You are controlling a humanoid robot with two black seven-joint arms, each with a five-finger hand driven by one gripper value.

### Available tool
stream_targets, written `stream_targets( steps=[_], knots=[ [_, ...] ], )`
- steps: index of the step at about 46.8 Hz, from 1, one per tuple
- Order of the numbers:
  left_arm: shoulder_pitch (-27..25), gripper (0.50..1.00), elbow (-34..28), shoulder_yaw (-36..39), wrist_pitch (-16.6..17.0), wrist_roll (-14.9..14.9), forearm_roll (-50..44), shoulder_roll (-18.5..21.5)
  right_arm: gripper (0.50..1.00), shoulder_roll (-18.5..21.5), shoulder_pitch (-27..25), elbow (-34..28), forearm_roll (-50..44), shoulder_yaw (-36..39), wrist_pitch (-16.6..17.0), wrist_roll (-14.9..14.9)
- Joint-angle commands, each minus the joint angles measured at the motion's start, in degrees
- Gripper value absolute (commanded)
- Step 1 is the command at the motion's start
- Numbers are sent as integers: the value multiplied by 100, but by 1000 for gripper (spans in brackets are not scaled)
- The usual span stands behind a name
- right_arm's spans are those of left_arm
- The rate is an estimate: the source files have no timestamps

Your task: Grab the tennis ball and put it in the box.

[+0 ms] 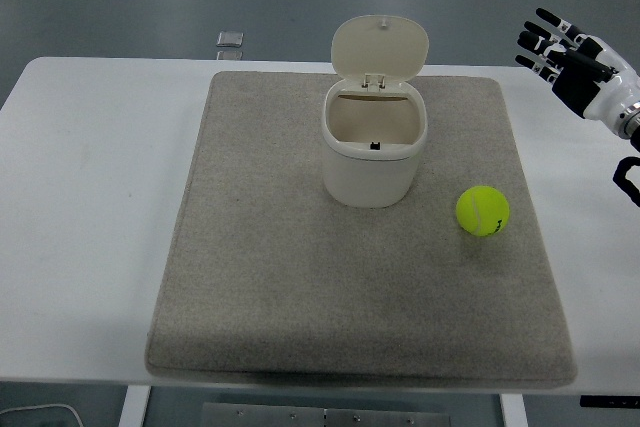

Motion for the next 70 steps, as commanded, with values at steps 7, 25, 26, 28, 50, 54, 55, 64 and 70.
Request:
stream_targets(
  steps=[7,25,26,28,50,54,55,64,70],
  knots=[
    [1,992,0,0,-1,0,1,0,913,-17,18,8,-773,-2,-24,0],
    [1,992,0,0,-1,0,1,0,913,-536,0,95,-1826,-2,828,79],
    [1,992,0,0,8,0,1,0,913,-562,0,104,-1976,-2,863,140],
    [1,992,0,0,-1,0,1,0,913,-632,0,122,-2292,-2,925,315],
    [1,992,0,0,-1,0,1,0,913,-1125,18,140,-4684,-81,2472,1660],
    [1,992,0,0,-1,0,1,0,913,-1203,18,148,-4956,-133,2621,1915],
    [1,992,0,0,-1,0,1,0,913,-1230,18,148,-5044,-168,2656,1977],
    [1,992,0,0,-1,0,1,0,913,-1502,-8,429,-5844,-388,2727,2469],
    [1,992,0,0,-1,0,1,0,913,-1757,-61,807,-6178,-432,2683,2584]
  ],
)
